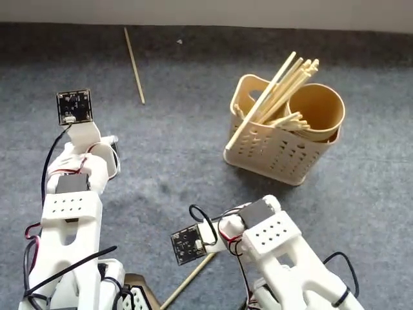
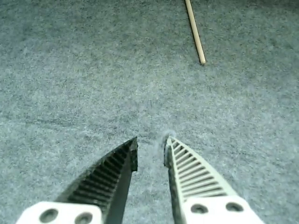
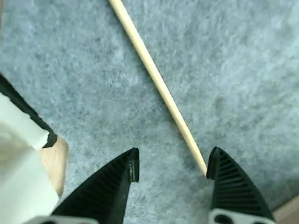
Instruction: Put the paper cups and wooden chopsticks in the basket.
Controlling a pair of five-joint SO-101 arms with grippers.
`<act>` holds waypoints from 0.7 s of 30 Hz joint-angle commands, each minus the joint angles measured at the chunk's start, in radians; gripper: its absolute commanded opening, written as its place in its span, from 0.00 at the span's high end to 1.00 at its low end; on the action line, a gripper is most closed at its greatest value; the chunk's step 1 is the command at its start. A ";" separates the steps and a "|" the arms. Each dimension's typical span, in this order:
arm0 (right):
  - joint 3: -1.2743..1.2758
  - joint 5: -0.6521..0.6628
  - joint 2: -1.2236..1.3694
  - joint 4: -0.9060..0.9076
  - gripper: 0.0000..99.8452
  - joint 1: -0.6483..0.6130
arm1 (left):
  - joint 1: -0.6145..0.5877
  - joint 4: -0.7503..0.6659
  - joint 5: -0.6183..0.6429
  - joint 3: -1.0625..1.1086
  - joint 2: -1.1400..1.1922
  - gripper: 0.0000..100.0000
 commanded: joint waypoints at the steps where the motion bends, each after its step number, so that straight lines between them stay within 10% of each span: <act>1: 0.015 0.072 0.050 -0.082 0.76 -0.005 | 0.012 -0.014 0.003 -0.004 -0.007 0.89; 12: 0.170 0.084 0.259 -0.390 0.77 -0.005 | 0.045 -0.015 0.003 0.015 -0.007 0.89; 16: 0.143 0.081 0.271 -0.390 0.98 -0.005 | 0.045 -0.015 0.003 0.015 -0.007 0.89; 21: 0.114 -0.078 0.269 -0.392 1.00 -0.004 | 0.045 -0.017 0.003 0.016 -0.007 0.89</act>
